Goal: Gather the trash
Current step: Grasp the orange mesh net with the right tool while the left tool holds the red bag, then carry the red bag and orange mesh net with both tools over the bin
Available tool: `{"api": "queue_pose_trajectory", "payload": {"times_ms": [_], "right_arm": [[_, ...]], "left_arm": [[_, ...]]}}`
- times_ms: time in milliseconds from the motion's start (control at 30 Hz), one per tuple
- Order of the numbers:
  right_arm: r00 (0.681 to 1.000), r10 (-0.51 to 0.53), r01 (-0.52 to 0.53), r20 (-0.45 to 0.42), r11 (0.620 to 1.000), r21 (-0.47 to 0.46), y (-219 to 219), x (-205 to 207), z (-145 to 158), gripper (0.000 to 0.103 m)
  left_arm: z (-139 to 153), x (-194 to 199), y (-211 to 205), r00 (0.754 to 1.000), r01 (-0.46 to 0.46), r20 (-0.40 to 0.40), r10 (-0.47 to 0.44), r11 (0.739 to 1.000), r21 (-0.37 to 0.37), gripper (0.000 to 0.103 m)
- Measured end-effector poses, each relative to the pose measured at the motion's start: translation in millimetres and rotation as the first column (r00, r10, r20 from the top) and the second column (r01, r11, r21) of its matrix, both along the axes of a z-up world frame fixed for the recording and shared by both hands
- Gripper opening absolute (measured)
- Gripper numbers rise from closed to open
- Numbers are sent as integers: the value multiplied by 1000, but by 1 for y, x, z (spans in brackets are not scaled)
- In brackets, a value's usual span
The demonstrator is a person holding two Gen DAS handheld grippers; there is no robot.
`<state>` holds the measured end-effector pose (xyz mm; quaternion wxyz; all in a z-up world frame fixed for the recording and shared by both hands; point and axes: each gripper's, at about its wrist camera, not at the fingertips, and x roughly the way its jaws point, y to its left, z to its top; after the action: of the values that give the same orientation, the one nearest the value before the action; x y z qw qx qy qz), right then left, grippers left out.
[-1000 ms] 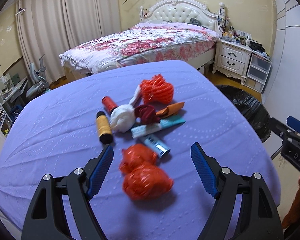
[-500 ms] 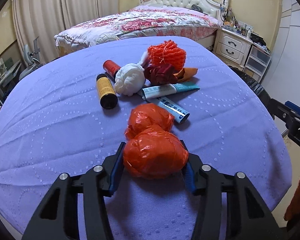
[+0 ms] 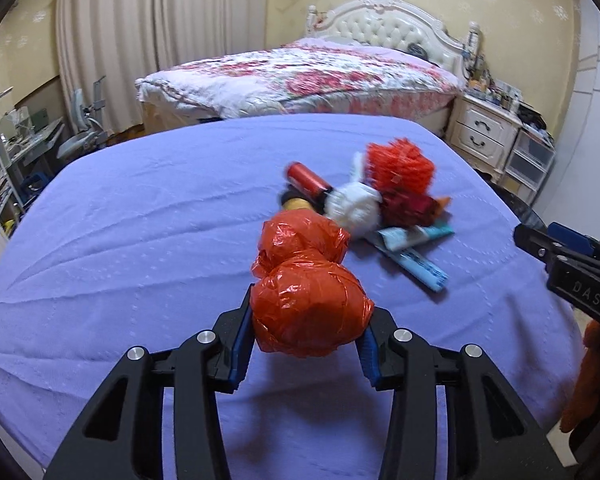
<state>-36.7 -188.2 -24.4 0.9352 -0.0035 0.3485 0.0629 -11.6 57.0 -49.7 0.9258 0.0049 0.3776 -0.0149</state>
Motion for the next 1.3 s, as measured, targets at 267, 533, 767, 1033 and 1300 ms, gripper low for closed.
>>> {"api": "queue_pose_trajectory", "payload": {"times_ms": [267, 533, 767, 1033, 1300], "right_arm": [[997, 77, -77, -6, 997, 18, 35, 48, 9, 65], [992, 113, -114, -49, 993, -18, 68, 96, 1, 65], [984, 138, -143, -115, 989, -31, 79, 120, -12, 63], [976, 179, -182, -124, 983, -9, 81, 116, -16, 43], [993, 113, -113, -33, 994, 3, 48, 90, 6, 43]], "left_arm": [[8, 26, 45, 993, -115, 24, 114, 993, 7, 44], [12, 45, 76, 983, -178, 38, 178, 984, 21, 44], [8, 58, 86, 982, -186, 25, 185, 982, 15, 44], [7, 63, 79, 986, -165, 12, 165, 986, 10, 44], [17, 62, 50, 993, -111, 38, 111, 994, -7, 44]]}}
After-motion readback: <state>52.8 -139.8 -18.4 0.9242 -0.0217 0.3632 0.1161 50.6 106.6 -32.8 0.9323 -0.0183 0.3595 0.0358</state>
